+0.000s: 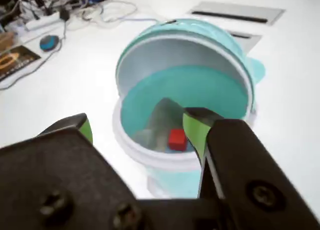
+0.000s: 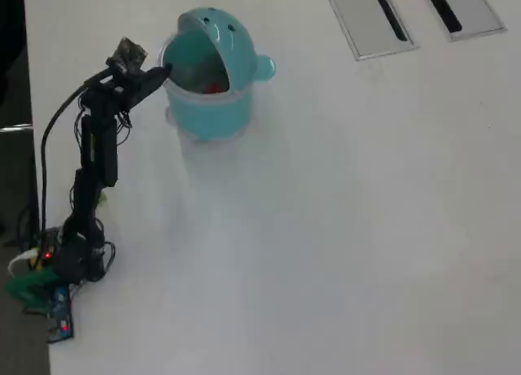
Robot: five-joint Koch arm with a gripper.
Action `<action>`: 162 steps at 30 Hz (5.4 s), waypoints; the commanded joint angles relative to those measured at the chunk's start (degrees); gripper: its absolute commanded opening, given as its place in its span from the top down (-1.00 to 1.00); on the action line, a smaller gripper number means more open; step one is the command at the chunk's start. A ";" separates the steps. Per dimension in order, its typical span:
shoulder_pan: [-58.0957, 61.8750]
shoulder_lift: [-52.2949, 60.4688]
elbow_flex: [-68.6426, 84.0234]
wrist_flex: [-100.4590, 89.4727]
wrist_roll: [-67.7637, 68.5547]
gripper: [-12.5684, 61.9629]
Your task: Grasp RGB lego blocks and put them in the bin one by one.
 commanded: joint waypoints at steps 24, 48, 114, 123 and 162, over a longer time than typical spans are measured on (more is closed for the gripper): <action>-0.97 11.34 -2.29 0.97 -0.35 -0.24; -8.09 42.19 62.58 -27.16 -2.64 -0.25; -31.11 16.61 111.80 -103.71 -9.40 -0.24; -31.29 9.40 111.53 -107.49 -14.85 -0.23; -29.36 8.35 111.97 -108.46 -11.43 0.01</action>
